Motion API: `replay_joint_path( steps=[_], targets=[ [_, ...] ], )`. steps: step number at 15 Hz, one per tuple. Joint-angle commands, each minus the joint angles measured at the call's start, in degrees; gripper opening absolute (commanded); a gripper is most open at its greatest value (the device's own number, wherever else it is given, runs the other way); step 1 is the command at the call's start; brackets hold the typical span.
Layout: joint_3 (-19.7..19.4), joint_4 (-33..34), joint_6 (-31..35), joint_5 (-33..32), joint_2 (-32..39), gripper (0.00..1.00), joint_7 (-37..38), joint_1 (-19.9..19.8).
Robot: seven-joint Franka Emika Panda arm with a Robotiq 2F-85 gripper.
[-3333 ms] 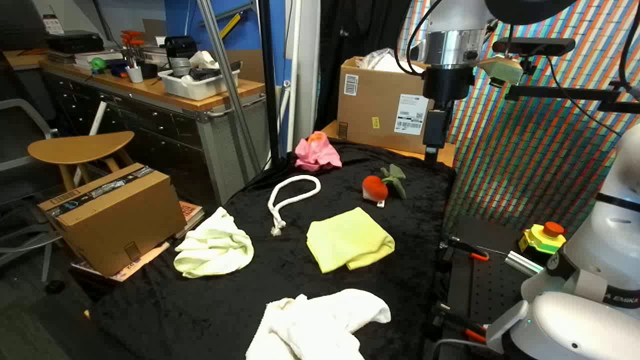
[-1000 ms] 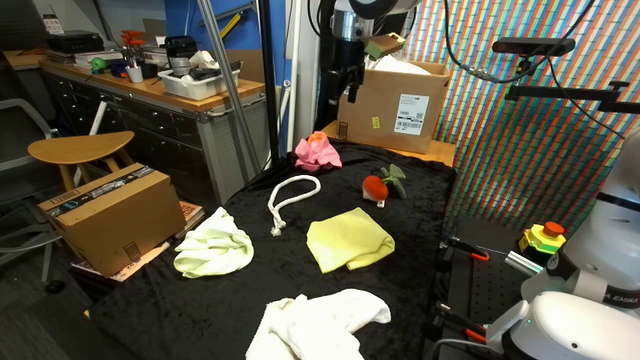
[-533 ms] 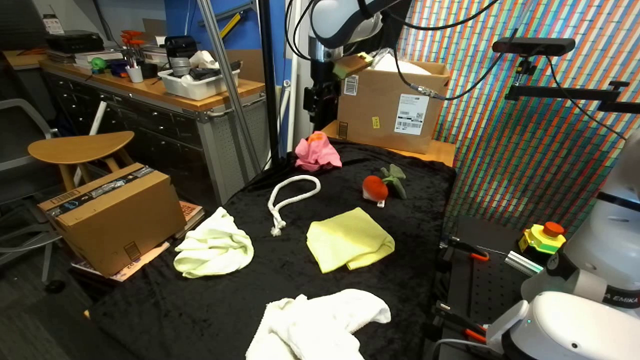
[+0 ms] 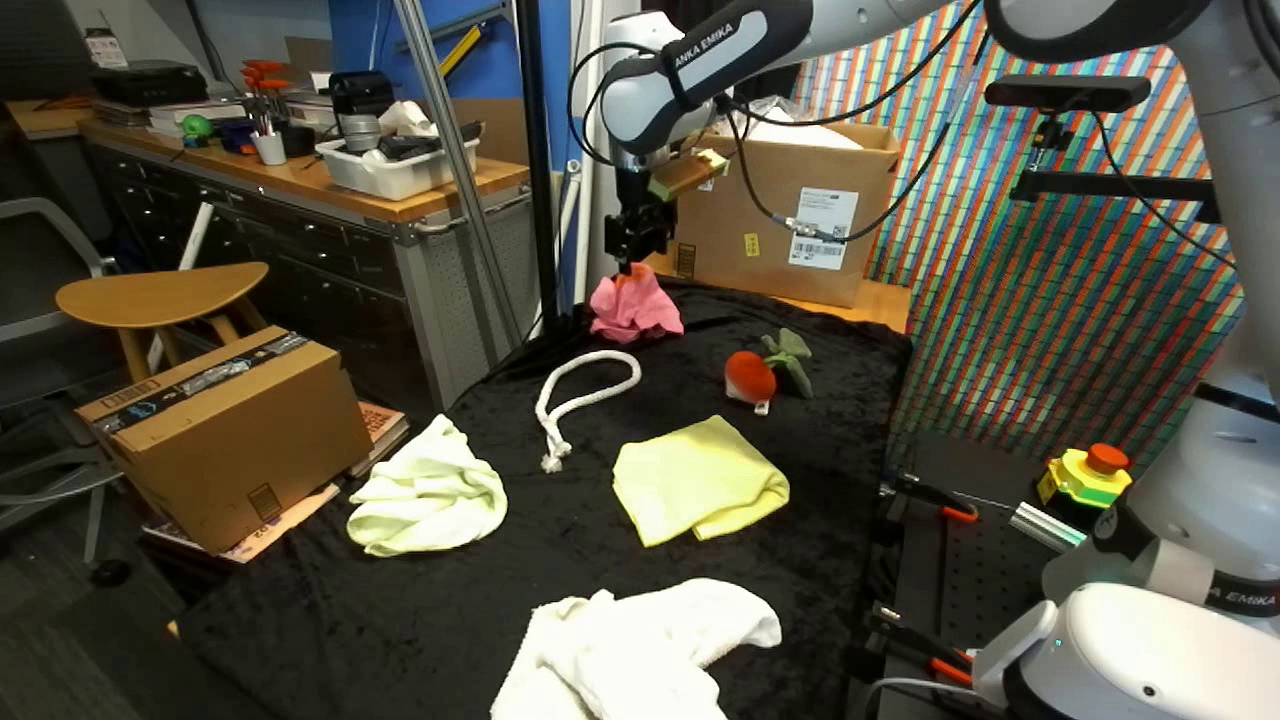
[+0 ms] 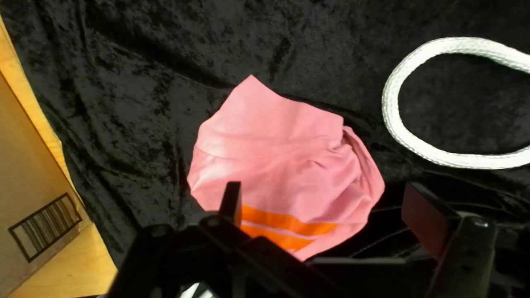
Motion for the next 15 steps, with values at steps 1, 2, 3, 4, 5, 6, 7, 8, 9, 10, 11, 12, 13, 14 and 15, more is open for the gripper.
replay_joint_path(
  steps=[1,2,3,4,5,6,7,8,9,10,11,12,13,14,15],
  targets=[
    [0.13,10.29,-4.13,0.89,7.79,1.00,1.31,-0.97],
    [0.27,12.08,-5.04,1.21,9.40,1.00,1.38,-1.24],
    [0.39,13.79,-6.03,1.49,10.94,1.00,1.46,-1.43],
    [0.32,15.31,-7.02,1.50,12.31,1.00,1.70,-1.43],
    [0.34,16.86,-7.84,1.59,13.76,1.00,1.80,-1.51],
    [0.30,18.46,-8.66,1.58,15.16,1.00,2.05,-1.55],
    [0.20,19.96,-9.37,1.49,16.50,1.00,2.41,-1.55],
    [0.20,21.48,-10.18,1.49,17.78,1.00,2.55,-1.64],
    [0.10,22.87,-10.70,1.40,19.01,1.00,2.90,-1.68],
    [-0.09,24.37,-11.43,1.33,20.27,1.00,3.55,-1.71],
    [-0.12,25.75,-12.10,1.38,21.40,1.00,3.97,-1.83],
    [-0.33,27.08,-12.70,1.26,22.50,1.00,4.71,-1.85],
    [-0.24,28.18,-13.43,1.40,23.32,1.00,5.03,-2.02],
    [-0.25,29.49,-14.27,1.39,24.11,1.00,5.49,-2.04],
    [-0.20,30.48,-14.86,1.45,24.80,1.00,5.79,-2.17]
  ],
)
